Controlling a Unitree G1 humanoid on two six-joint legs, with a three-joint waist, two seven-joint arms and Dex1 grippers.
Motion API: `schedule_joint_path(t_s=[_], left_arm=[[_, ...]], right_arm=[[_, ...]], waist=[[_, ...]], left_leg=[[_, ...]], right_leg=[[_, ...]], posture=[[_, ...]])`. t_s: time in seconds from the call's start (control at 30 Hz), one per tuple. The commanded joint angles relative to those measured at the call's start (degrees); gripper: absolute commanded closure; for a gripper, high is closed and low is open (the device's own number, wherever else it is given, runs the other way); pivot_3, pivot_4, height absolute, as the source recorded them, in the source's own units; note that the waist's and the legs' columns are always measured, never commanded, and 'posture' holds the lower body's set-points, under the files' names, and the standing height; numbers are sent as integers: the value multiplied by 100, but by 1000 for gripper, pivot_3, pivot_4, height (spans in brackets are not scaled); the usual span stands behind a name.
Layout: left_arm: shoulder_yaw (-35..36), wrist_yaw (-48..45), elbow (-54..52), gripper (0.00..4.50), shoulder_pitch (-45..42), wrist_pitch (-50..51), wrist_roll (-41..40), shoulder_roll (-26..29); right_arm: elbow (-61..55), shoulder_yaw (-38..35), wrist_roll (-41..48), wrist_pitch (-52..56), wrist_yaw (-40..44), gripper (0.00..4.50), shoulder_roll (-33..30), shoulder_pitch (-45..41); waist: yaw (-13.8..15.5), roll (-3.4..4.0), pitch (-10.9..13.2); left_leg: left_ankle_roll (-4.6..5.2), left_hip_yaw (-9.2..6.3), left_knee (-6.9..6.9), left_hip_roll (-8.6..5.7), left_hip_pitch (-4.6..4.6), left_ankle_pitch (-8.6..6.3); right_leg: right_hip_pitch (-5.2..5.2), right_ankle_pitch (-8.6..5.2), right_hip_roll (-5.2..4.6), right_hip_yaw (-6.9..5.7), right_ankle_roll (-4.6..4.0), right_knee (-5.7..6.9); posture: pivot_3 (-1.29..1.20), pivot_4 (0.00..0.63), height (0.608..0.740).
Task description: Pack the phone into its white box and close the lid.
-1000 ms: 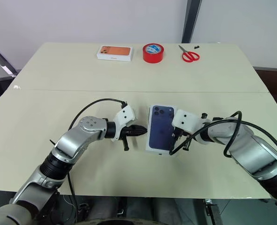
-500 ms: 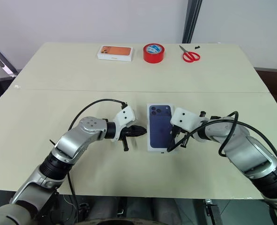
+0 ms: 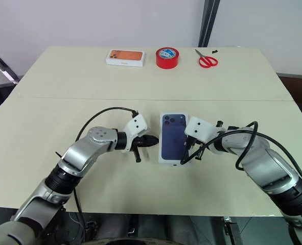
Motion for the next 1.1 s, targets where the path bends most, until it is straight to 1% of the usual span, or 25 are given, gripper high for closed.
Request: schedule_joint_path(t_s=[0.03, 0.4, 0.87, 1.0, 1.1], left_arm=[[29, -37, -153, 4253, -120, -187, -48, -110], [-59, -69, 37, 4253, -256, -261, 22, -248], [5, -103, 42, 4253, -171, -256, 30, -119], [147, -106, 16, 4253, -123, -199, -51, -56], [419, -102, 0, 4253, -97, -119, -219, -25]], right_arm=[[-181, -63, -1, -66, 60, 4457, 82, -39], [-53, -102, -129, -106, 108, 4457, 65, 14], [-118, -188, -138, -95, 149, 4457, -12, 161], [-103, -401, -120, -184, 257, 4457, -173, 244], [-57, -799, -12, -350, 448, 4457, -383, 367]], waist=[[0, 0, 0], [6, 0, 0], [5, 0, 0], [8, 0, 0], [6, 0, 0]], left_leg=[[0, 0, 0, 0, 0, 0], [0, 0, 2, -1, 0, 0], [0, 0, 2, -1, 0, 0], [0, 0, 2, -1, 0, 0], [0, 0, 3, -2, 0, 0]], right_leg=[[0, 0, 0, 0, 0, 0], [0, 0, 0, 0, 0, 2], [0, 0, -1, 0, 0, 3], [0, 0, -1, 0, 0, 3], [0, 0, -1, 0, 0, 3]], posture=[[0, 150, 740], [0, 150, 740], [0, 150, 740], [0, 150, 740], [0, 150, 740]])
